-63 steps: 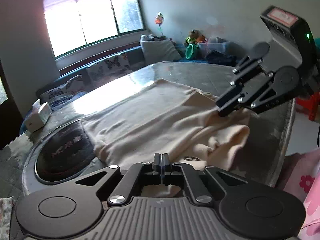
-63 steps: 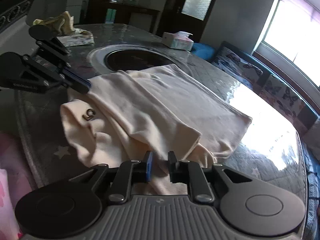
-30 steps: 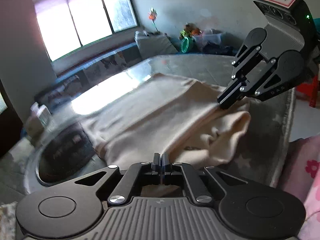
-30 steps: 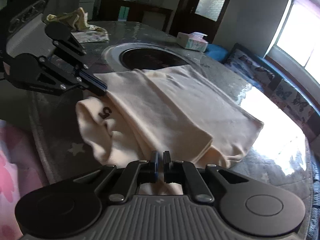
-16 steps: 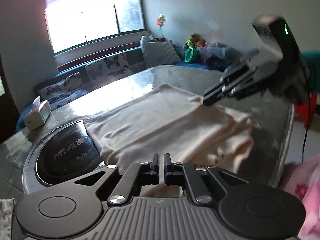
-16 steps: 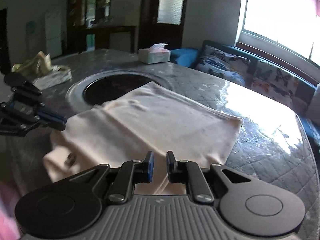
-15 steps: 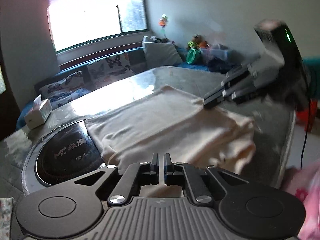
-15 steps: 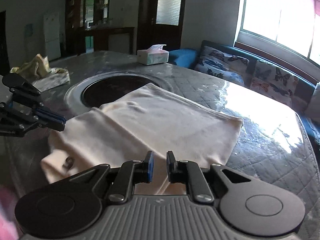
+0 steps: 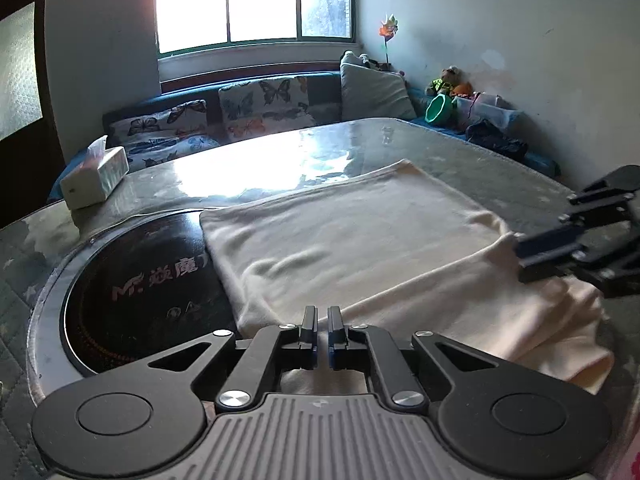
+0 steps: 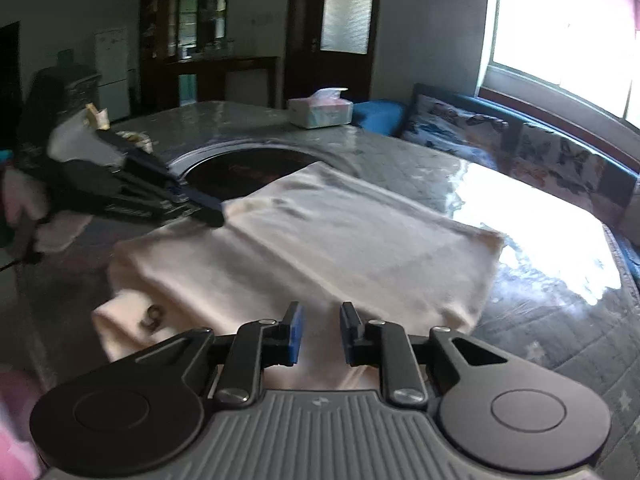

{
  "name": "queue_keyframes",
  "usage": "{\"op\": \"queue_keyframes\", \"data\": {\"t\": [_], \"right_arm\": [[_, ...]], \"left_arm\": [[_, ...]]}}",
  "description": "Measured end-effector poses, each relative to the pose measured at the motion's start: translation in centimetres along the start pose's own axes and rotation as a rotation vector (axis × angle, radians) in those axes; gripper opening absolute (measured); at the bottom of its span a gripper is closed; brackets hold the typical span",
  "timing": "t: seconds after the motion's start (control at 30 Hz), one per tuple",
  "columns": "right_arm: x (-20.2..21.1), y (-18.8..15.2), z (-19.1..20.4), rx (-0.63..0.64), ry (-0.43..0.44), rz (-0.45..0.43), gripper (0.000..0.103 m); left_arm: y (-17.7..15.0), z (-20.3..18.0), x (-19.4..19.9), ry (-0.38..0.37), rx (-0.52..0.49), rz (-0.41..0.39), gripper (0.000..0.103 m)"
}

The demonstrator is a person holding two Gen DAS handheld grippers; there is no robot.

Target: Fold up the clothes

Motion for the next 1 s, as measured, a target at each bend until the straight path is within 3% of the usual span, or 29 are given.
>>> {"op": "queue_keyframes", "data": {"t": [0.1, 0.23, 0.53, 0.67, 0.8, 1.0], "right_arm": [[-0.1, -1.5, 0.5, 0.018, 0.009, 0.044, 0.021], [1.0, -1.8, 1.3, 0.043, -0.003, 0.019, 0.024], [0.7, -2.3, 2.4, 0.07, -0.011, 0.013, 0.026], [2.2, -2.1, 2.2, 0.065, -0.008, 0.002, 0.028], [3.6, -2.5, 1.9, 0.066, -0.019, 0.005, 0.031], [5.0, -3.6, 2.1, 0.092, -0.019, 0.03, 0.035]], "left_arm": [[-0.3, -0.1, 0.2, 0.005, -0.001, -0.007, 0.009], [-0.2, -0.6, 0.9, 0.014, -0.012, -0.025, 0.012], [-0.4, -6.4, 3.3, -0.071, -0.143, -0.051, 0.012], [-1.1, -7.0, 4.6, -0.075, -0.159, -0.043, 0.012], [-2.2, -6.6, 6.5, -0.032, -0.203, -0.026, 0.027], [-4.3, -7.8, 8.4, -0.005, -0.325, 0.001, 0.031]]}}
Point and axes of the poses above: each gripper's, at about its wrist camera, not at the fingertips, and x roughly against the way its jaws point, z to its left, y to its top, the point moved 6 cm from there along -x, roughly the way its jaws point, and after that the axes turned 7 degrees about -x, right-handed, at the moved point
